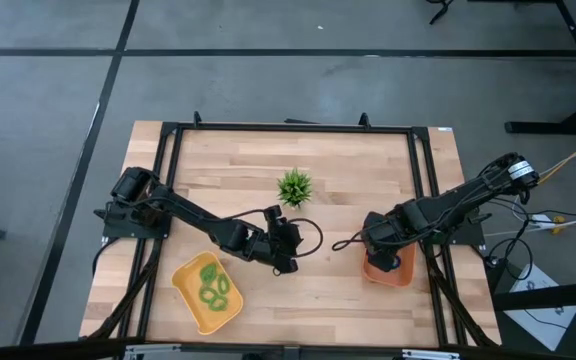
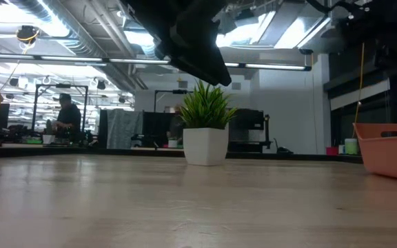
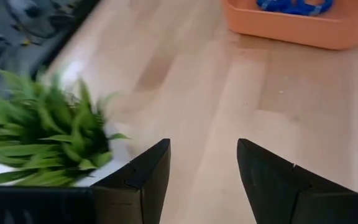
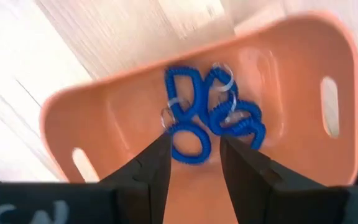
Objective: Sort spring keychains
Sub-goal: Return to Home Position
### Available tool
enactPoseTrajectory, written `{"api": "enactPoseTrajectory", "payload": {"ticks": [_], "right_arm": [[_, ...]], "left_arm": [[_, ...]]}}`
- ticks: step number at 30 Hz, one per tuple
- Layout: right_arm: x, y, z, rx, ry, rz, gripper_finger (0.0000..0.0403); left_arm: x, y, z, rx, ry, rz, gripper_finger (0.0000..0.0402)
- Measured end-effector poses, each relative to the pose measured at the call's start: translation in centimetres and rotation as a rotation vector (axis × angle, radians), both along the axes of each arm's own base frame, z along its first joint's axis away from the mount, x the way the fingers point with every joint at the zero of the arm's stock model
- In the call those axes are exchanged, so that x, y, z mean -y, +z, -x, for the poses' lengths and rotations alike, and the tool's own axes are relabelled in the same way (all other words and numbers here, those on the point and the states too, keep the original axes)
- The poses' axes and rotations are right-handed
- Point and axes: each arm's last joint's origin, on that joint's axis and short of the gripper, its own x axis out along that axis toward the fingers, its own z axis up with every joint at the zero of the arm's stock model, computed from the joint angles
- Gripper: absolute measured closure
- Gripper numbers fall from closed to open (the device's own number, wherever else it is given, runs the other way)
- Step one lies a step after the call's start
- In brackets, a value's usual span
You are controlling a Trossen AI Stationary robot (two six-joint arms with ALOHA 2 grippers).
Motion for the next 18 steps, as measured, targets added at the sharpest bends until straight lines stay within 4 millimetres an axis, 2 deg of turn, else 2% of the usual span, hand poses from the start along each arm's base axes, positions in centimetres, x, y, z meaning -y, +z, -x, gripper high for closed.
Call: {"api": "enactPoseTrajectory", "payload": {"ticks": [5,10,14,18], "right_arm": [[-0.2,0.1,-0.7,0.091,0.024,0.018,0.0266],[-1.1,0.3,-1.2,0.218,0.194,0.133,0.0266],[-2.8,0.4,-0.2,0.276,0.359,0.313,0.0267],[-5.3,0.8,1.7,0.344,0.521,0.354,0.0267]], "left_arm": [[0.2,-0.1,0.0,-0.021,-0.057,0.059,0.0221],[0.3,-0.2,0.0,-0.027,-0.07,0.089,0.0221],[0.5,-0.2,0.0,-0.034,-0.093,0.122,0.0222],[1.1,-0.2,0.2,-0.036,-0.116,0.156,0.0221]]}}
